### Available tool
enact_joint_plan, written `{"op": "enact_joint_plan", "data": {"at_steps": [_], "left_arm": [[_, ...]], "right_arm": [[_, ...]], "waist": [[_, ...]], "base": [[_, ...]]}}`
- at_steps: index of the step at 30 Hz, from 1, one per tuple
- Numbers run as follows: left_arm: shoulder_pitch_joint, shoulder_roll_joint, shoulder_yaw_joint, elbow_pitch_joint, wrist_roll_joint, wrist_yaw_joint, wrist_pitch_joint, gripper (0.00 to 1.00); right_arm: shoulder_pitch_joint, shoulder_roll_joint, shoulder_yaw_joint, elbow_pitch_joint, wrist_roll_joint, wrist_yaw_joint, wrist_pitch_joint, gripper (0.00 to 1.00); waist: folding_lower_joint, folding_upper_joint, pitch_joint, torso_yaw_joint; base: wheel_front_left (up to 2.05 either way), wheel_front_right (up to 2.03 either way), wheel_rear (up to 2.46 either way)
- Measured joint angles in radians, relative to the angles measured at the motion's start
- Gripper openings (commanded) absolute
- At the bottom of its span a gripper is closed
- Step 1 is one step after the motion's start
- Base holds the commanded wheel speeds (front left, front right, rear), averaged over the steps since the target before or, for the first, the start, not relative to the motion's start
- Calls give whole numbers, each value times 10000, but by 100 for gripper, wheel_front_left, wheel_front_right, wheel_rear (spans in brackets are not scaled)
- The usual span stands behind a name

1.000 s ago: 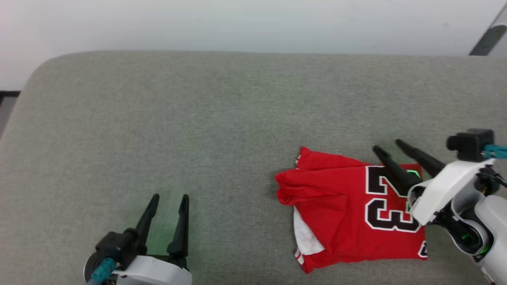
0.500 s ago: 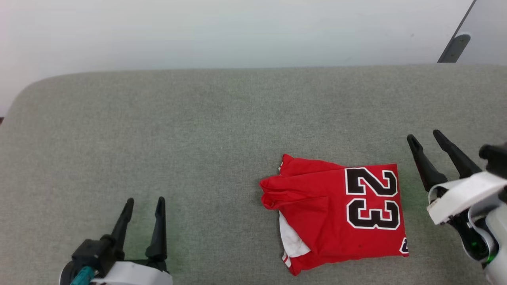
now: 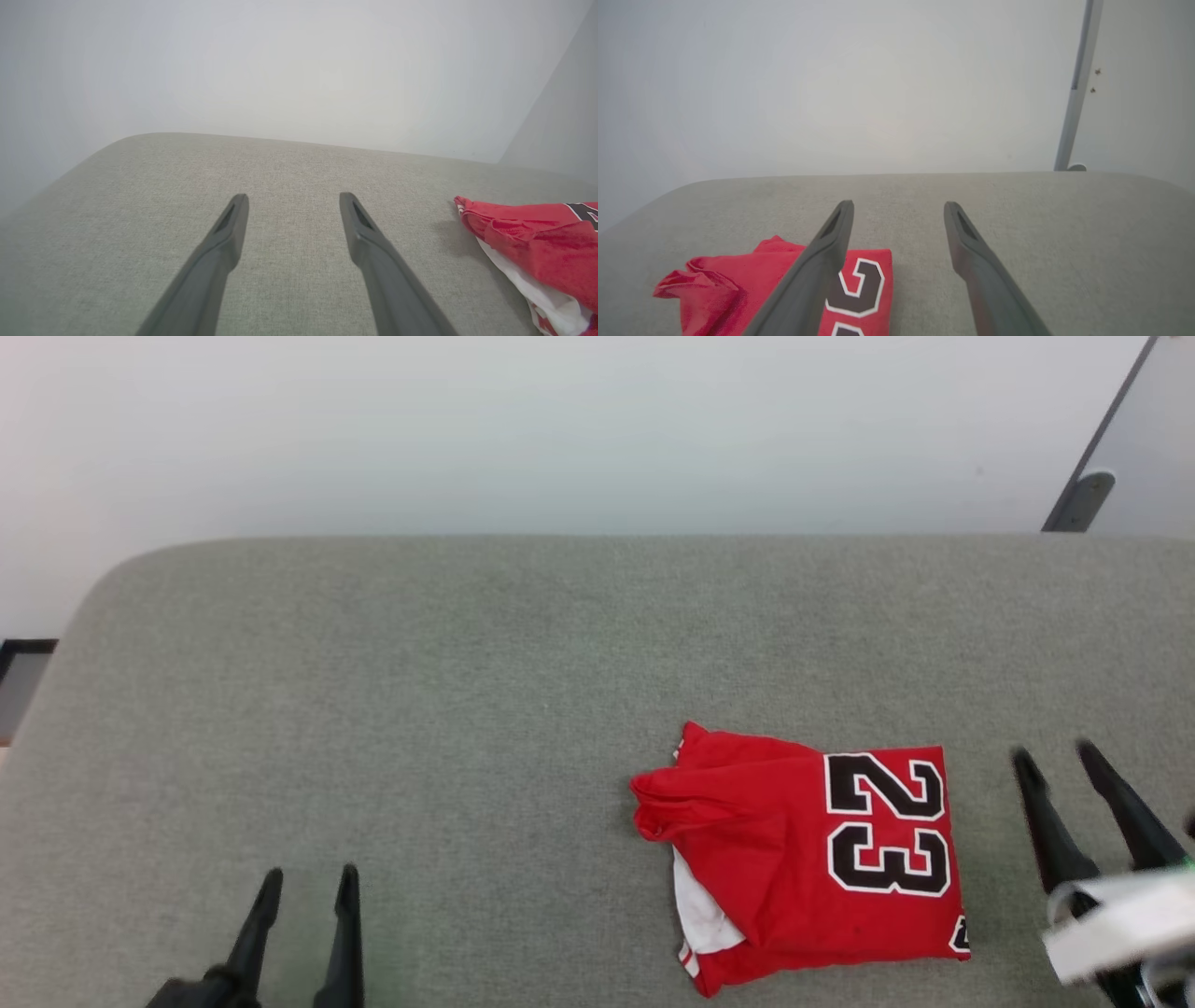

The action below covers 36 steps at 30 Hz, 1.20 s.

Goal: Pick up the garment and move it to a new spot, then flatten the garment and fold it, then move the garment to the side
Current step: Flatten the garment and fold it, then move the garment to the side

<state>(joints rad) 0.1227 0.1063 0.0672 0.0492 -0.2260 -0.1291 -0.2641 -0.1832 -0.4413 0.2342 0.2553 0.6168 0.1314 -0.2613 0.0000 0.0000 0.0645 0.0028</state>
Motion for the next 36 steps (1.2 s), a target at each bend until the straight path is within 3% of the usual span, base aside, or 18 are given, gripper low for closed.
{"op": "enact_joint_plan", "data": {"at_steps": [6,13,31,36], "left_arm": [[639,-125,244,-546,-90,-2,0,100],[915,-226,151,-867,-42,-2,0,100],[822,-261,-8,-871,2,-2,0,100],[795,-345,0,-911,15,-2,0,100]], "right_arm": [[1570,117,-1030,-777,-71,0,0,100],[2120,313,-1467,-1352,-190,0,0,100],[2089,422,-1277,-1444,-192,0,0,100],[1848,-215,-345,-1383,-102,0,309,100]], "waist": [[0,0,-245,143],[0,0,-183,110],[0,0,-109,156],[0,0,15,166]], "base": [[0,0,0],[0,0,0],[0,0,0],[0,0,0]]}}
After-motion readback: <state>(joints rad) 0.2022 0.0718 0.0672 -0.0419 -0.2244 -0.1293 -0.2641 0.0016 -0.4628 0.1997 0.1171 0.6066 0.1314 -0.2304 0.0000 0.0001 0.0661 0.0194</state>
